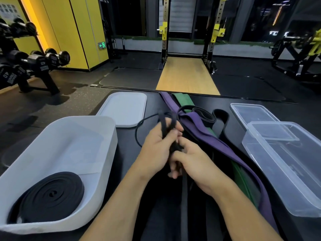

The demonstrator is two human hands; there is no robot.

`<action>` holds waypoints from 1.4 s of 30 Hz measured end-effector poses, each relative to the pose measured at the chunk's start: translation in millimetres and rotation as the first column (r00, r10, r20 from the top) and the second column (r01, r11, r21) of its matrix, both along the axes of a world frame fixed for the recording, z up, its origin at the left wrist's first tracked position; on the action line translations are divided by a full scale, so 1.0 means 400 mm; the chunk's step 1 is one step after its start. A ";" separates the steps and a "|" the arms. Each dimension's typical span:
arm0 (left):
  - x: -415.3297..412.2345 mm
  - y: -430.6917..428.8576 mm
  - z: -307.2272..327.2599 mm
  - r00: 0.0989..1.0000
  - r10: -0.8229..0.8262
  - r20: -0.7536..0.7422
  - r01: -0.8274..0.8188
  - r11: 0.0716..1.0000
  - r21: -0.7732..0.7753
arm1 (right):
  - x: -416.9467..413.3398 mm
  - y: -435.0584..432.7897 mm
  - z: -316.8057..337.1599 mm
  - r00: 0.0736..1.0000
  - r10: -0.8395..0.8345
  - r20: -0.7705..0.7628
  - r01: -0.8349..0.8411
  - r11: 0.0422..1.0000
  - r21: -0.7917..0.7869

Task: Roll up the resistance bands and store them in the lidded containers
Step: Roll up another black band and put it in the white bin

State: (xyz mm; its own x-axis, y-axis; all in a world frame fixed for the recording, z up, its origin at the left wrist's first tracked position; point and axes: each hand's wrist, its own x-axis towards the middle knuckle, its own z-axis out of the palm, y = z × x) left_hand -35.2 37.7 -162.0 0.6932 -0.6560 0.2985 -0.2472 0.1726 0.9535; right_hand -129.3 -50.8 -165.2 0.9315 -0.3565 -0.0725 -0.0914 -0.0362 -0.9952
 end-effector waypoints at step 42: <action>0.072 0.007 -0.004 0.775 0.317 -0.547 -0.479 0.859 -0.180 | -0.015 -0.038 0.033 0.944 -0.217 0.248 0.118 0.925 0.360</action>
State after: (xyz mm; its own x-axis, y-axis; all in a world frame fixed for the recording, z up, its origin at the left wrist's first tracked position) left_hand -6.5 40.3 -163.6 0.9745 -0.2237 -0.0171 0.1196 0.4531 0.8834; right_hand -135.3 -66.0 -151.8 0.8596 -0.5096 0.0378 0.2161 0.2955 -0.9306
